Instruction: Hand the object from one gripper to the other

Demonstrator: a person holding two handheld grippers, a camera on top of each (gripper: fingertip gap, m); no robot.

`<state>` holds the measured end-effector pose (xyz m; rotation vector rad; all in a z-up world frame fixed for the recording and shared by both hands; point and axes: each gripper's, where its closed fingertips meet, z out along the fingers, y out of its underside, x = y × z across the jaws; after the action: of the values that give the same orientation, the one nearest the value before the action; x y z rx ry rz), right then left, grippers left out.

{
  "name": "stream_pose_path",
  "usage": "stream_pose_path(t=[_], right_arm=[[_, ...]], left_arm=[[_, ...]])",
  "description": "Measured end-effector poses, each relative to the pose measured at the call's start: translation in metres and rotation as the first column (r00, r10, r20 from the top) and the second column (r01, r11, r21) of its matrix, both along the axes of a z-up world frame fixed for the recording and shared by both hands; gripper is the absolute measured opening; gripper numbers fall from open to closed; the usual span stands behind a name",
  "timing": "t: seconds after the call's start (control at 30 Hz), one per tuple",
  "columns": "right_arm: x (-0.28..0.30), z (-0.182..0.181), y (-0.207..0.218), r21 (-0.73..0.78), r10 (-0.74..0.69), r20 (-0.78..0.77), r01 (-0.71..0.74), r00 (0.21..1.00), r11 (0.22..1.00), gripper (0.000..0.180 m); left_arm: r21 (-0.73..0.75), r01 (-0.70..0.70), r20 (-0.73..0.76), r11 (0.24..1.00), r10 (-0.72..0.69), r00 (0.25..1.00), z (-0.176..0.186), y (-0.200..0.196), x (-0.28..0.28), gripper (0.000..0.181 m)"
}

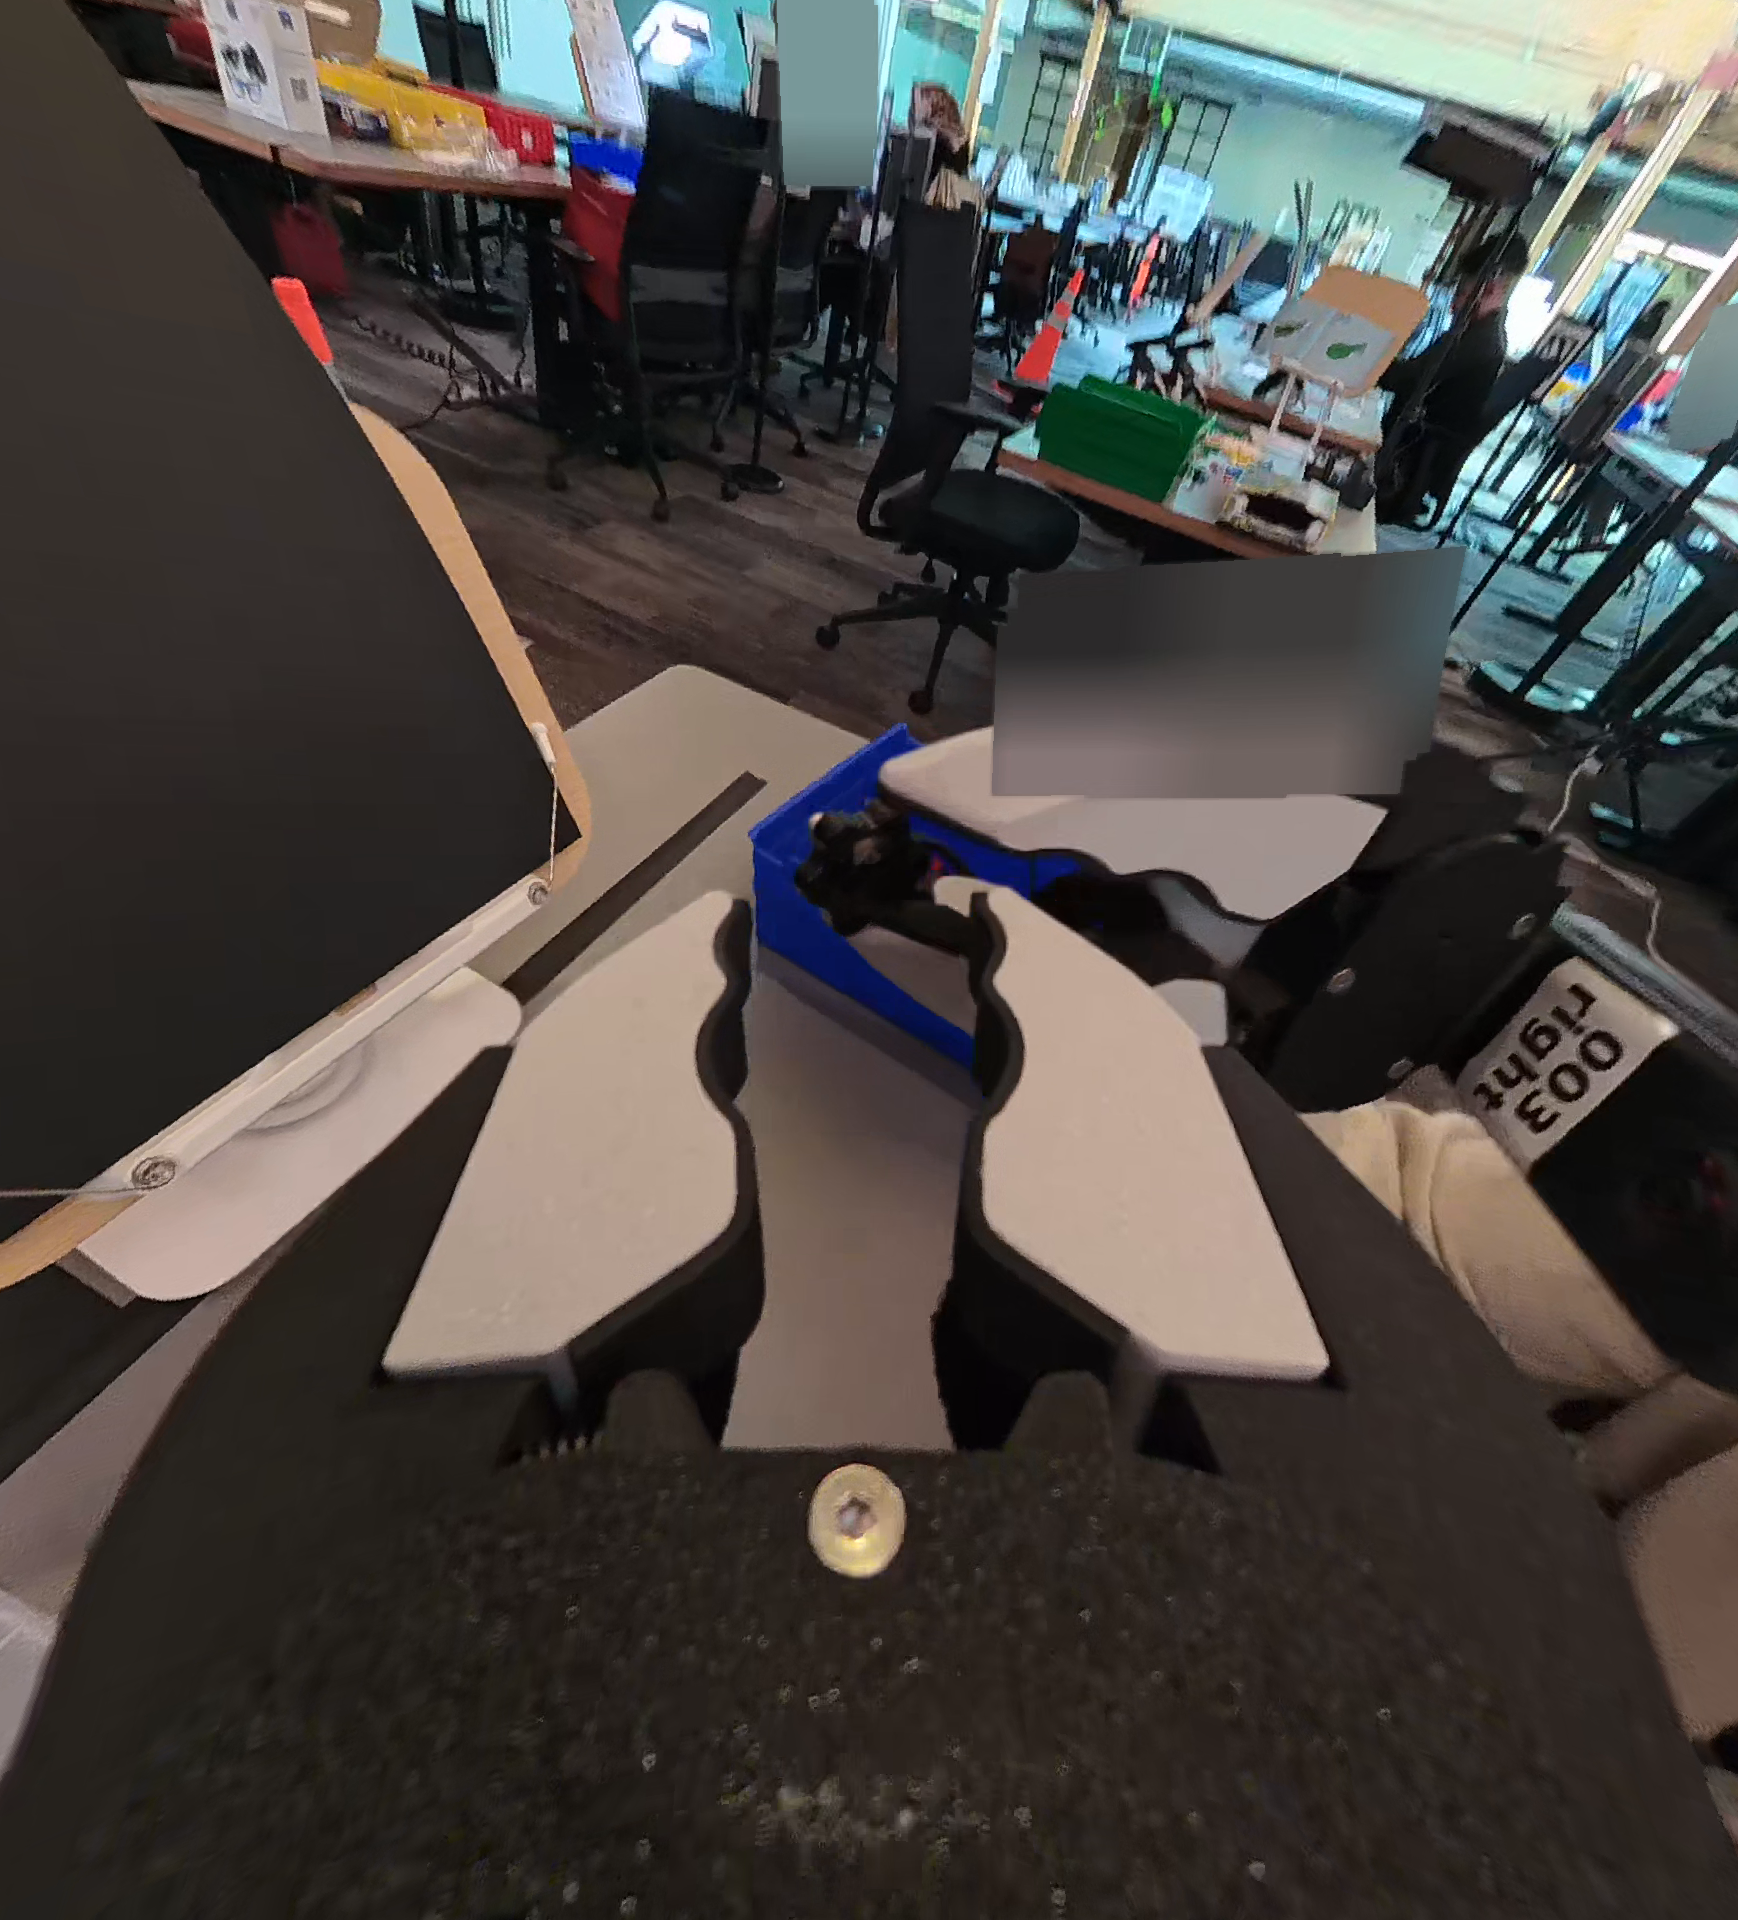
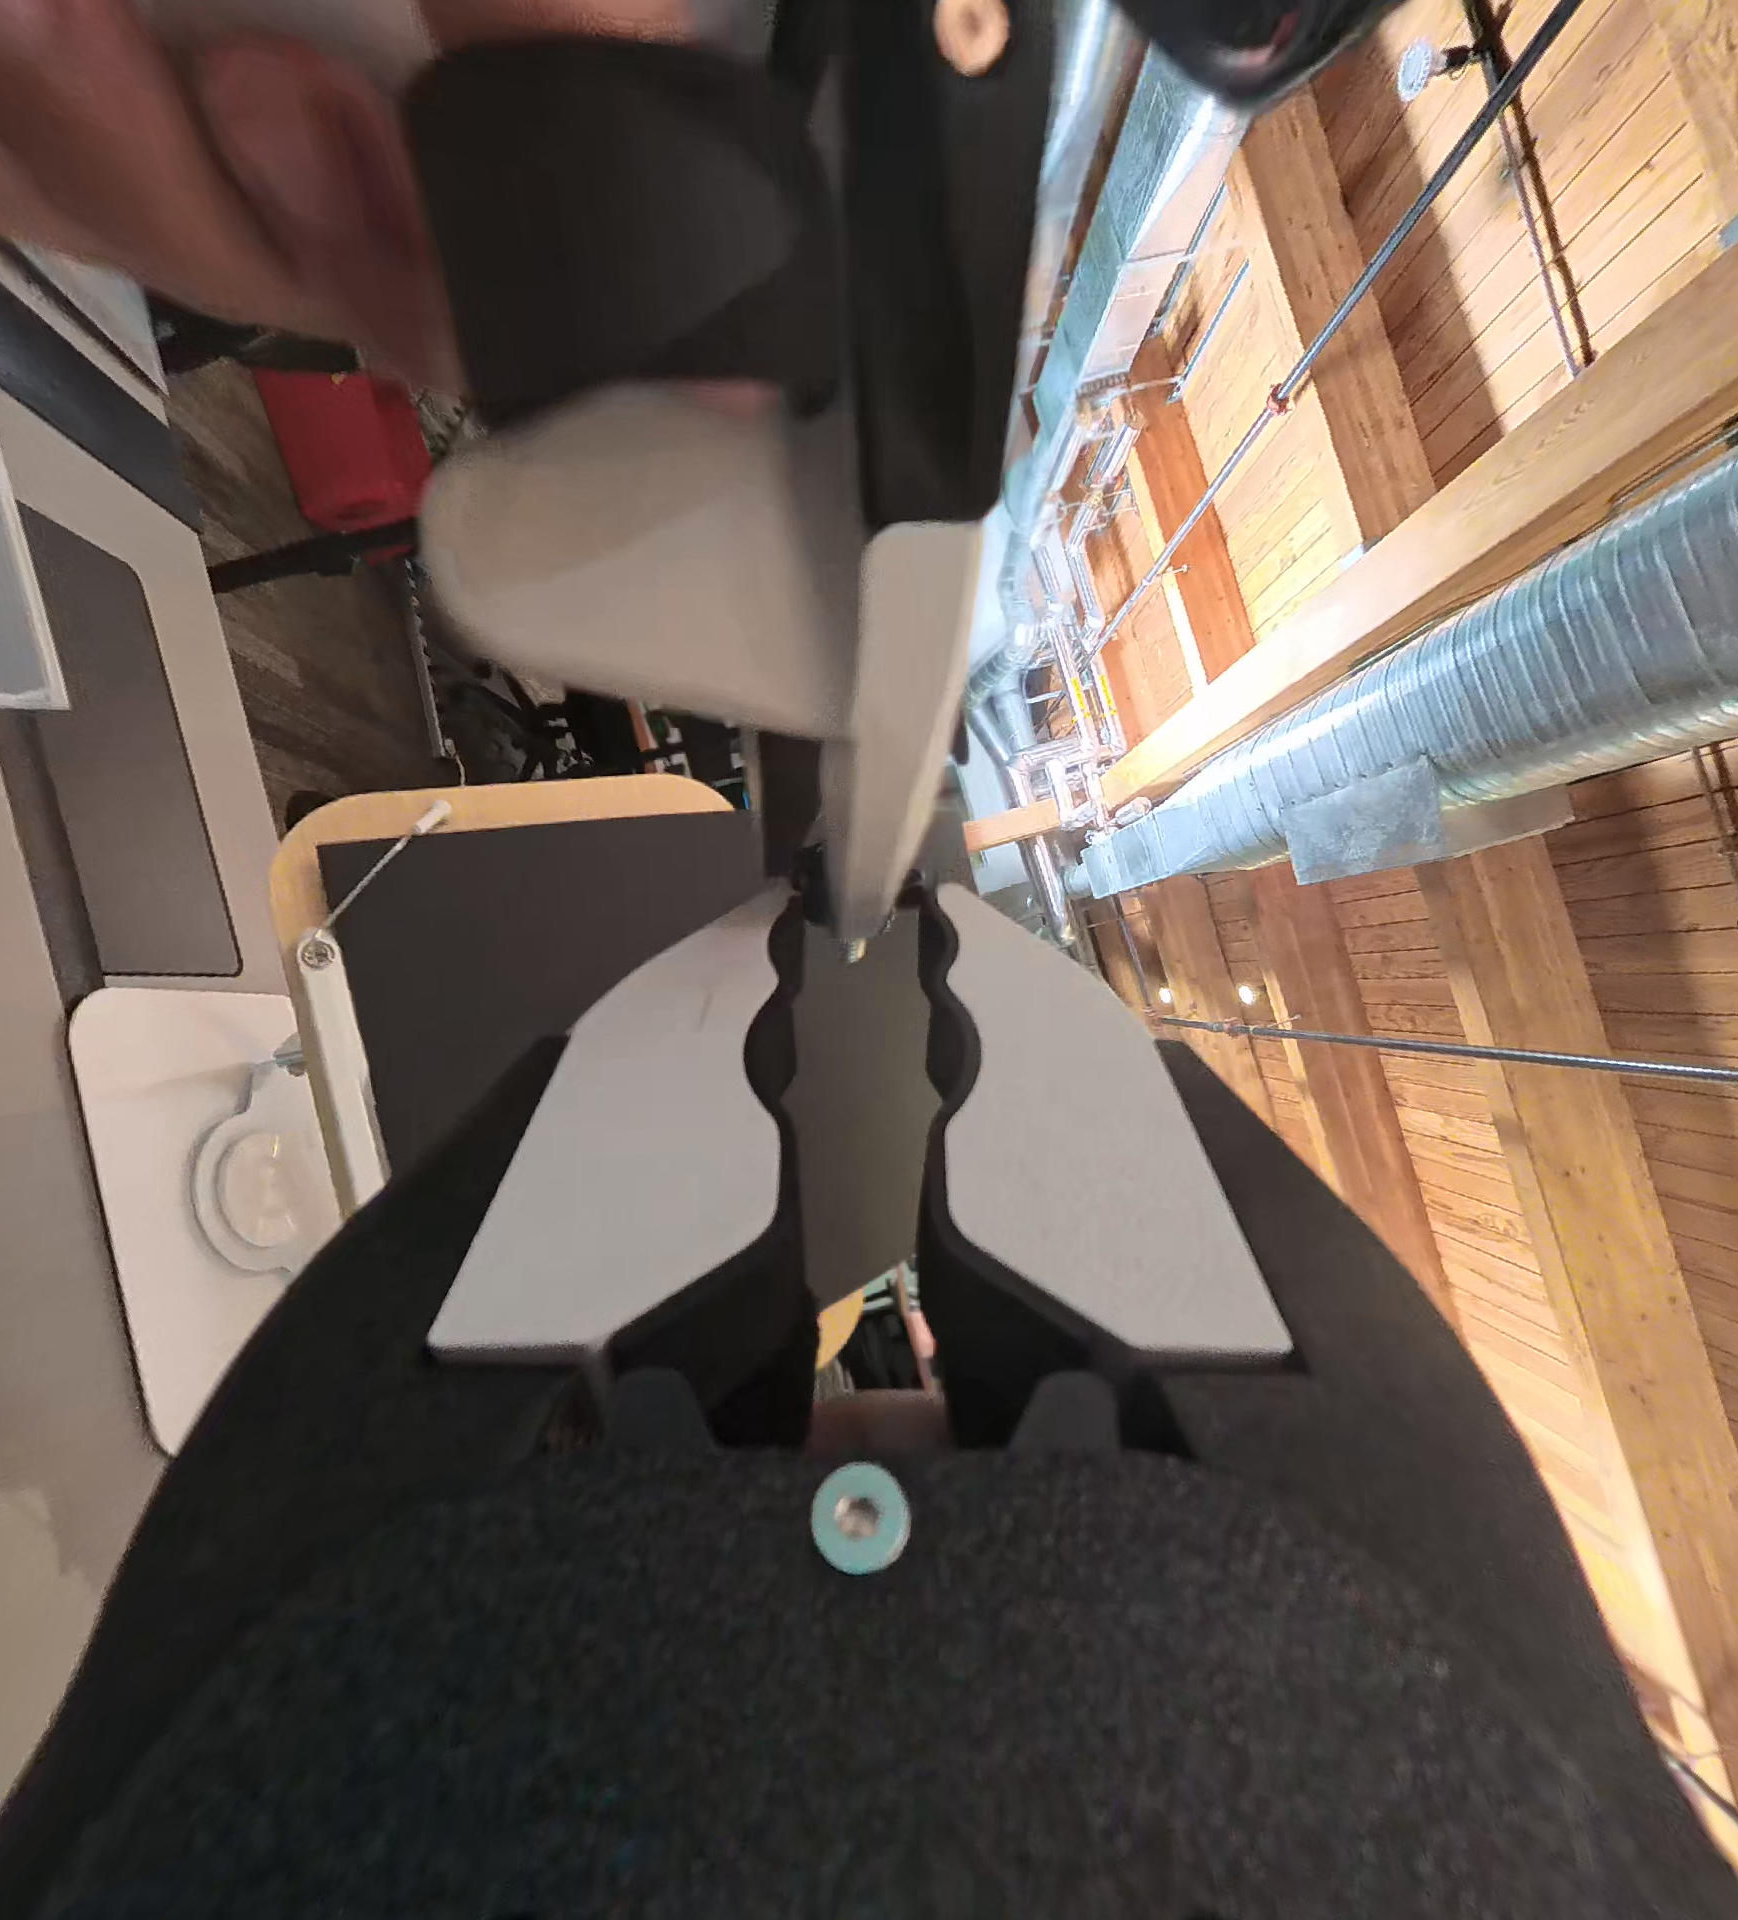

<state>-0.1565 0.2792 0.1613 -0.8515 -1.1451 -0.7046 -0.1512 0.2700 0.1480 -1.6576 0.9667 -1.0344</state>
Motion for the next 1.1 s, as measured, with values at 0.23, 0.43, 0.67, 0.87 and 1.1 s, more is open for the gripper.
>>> stream_pose_path(t=[0.23, 0.43, 0.67, 0.87, 1.1], right_arm=[[-0.007, -0.005, -0.003, -0.028, 0.024, 0.007, -0.024, 1.000, 0.999, 0.021], [-0.010, -0.015, -0.014, -0.226, 0.175, -0.129, -0.200, 0.976, 0.953, 0.031], [-0.004, 0.019, -0.064, -0.351, 0.458, -0.589, -0.721, 0.666, 0.598, 0.020], [0.002, 0.018, -0.073, -0.247, 0.579, -0.499, -0.746, 0.645, 0.619, 0.019], [-0.003, 0.008, -0.082, -0.247, 0.616, -0.380, -0.718, 0.690, 0.651, 0.017]], left_arm=[[0.015, 0.021, -0.023, 1.000, -0.020, 1.000, -0.004, 0.001, 0.004, 0.024], [0.014, 0.117, 0.004, 0.993, -0.117, 0.993, -0.003, -0.005, -0.003, 0.024], [-0.013, 0.492, 0.296, 0.871, -0.466, 0.834, 0.025, -0.040, -0.025, 0.024], [-0.121, 0.700, 0.437, 0.704, -0.595, 0.674, 0.032, -0.063, -0.024, 0.024], [-0.175, 0.782, 0.378, 0.598, -0.693, 0.614, 0.018, -0.088, -0.003, 0.024]])
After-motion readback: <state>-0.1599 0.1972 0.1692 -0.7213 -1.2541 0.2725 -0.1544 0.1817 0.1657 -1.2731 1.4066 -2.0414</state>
